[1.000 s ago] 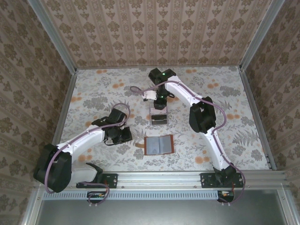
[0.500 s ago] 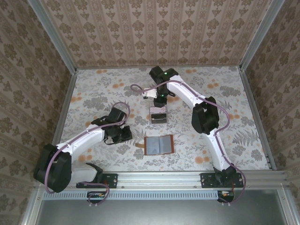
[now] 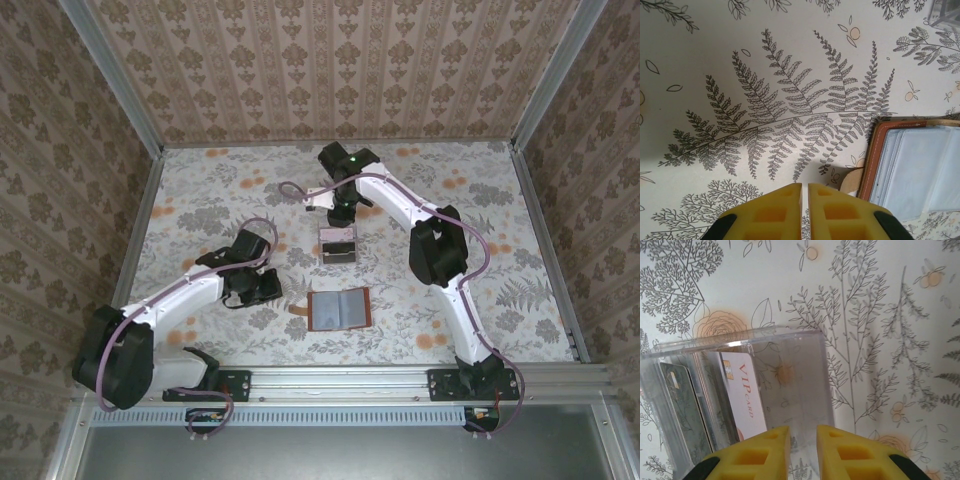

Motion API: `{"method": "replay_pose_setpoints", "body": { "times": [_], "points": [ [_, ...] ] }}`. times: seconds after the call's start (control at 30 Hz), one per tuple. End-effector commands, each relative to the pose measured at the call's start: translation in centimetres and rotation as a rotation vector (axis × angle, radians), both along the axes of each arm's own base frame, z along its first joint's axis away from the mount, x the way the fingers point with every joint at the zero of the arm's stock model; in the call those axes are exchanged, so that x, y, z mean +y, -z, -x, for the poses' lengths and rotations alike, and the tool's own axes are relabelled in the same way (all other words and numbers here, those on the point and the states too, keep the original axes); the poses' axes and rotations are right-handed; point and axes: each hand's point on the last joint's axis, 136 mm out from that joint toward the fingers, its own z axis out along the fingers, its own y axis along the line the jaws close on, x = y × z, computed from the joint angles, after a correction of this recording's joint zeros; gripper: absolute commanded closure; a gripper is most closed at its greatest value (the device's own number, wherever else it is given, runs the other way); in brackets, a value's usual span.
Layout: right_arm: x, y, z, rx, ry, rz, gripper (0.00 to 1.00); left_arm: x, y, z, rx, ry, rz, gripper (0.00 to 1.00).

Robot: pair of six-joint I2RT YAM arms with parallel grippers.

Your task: Take the credit cards out of the card holder

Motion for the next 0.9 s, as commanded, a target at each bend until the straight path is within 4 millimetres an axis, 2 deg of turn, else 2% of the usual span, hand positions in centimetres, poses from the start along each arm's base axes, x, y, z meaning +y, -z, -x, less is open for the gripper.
{"method": "replay_pose_setpoints", "body": {
  "times": [0.0,0.13,0.3,0.5,0.63,0.87],
  "points": [
    [-0.5,0.4,0.7,0.018,0.000,0.019,0.78,-0.3,-0.6,-0.4,-0.005,0.013,0.013,0.88],
    [-0.6,0.8,1.2,0.030,-0.010,0.026,0.78,-0.4,-0.7,-0.4,-0.005,0.017,0.016,0.88],
    [-0.4,0.0,1.2,0.014,-0.003,0.010,0.78,-0.6,-0.8,-0.4,-0.007,0.020,0.021,0.88],
    [0.0,-3.8,0.1,-0.091,0.032,-0.051,0.77,-1.5,-1.6,-0.7,-0.021,0.046,0.030,0.88],
    [0.1,-6.0,0.3,-0.121,0.096,-0.101,0.75,-2.8,-2.1,-0.8,-0.031,0.083,0.039,0.88],
    [0.4,-9.3,1.7,-0.124,0.382,-0.302,0.71,-6.0,-1.4,0.2,-0.010,0.183,0.055,0.88]
  ]
}}
